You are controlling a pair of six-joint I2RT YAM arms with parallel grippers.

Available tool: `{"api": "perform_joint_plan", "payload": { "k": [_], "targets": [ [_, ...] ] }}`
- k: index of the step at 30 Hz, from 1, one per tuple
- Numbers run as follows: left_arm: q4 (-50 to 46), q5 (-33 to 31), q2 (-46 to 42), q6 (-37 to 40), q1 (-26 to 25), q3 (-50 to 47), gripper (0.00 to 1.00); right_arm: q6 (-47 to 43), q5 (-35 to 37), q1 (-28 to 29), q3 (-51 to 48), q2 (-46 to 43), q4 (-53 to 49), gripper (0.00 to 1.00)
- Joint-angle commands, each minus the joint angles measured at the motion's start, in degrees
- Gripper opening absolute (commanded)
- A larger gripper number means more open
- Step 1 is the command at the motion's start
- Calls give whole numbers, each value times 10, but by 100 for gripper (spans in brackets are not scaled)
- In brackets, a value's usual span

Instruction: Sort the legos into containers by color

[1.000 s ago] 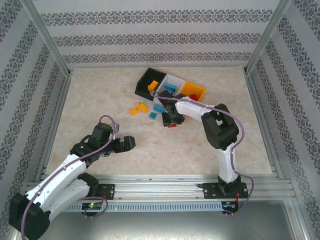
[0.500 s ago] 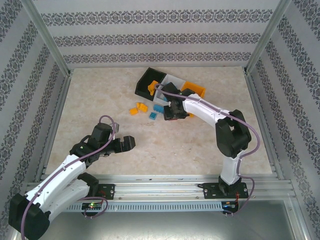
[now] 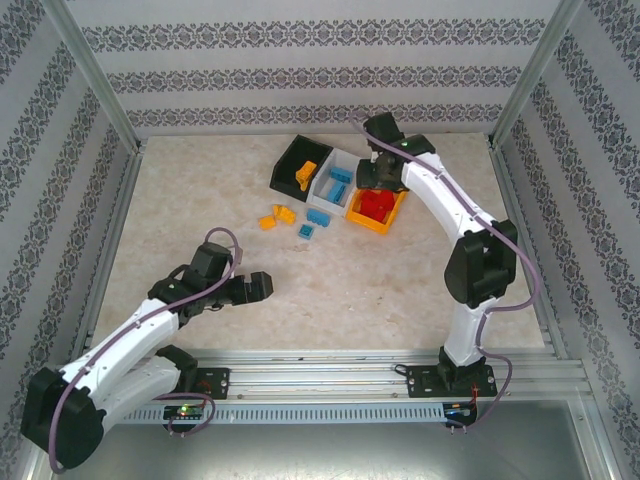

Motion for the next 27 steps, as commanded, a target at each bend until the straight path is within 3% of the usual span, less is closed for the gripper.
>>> {"api": "perform_joint_plan", "payload": {
  "k": [1, 14, 21, 27],
  "targets": [
    [21, 10, 6, 7, 9, 16, 100, -24, 8, -24, 32, 43, -31, 47],
    [24, 10, 40, 5, 9, 32, 100, -23, -22, -66, 30, 112, 3, 47],
    [29, 10, 75, 9, 9, 53, 100, -20, -24, -67, 35, 122, 3, 68],
    [35, 15, 139, 33, 7, 111, 100, -2, -37, -55, -38, 31, 22, 70]
  ]
}}
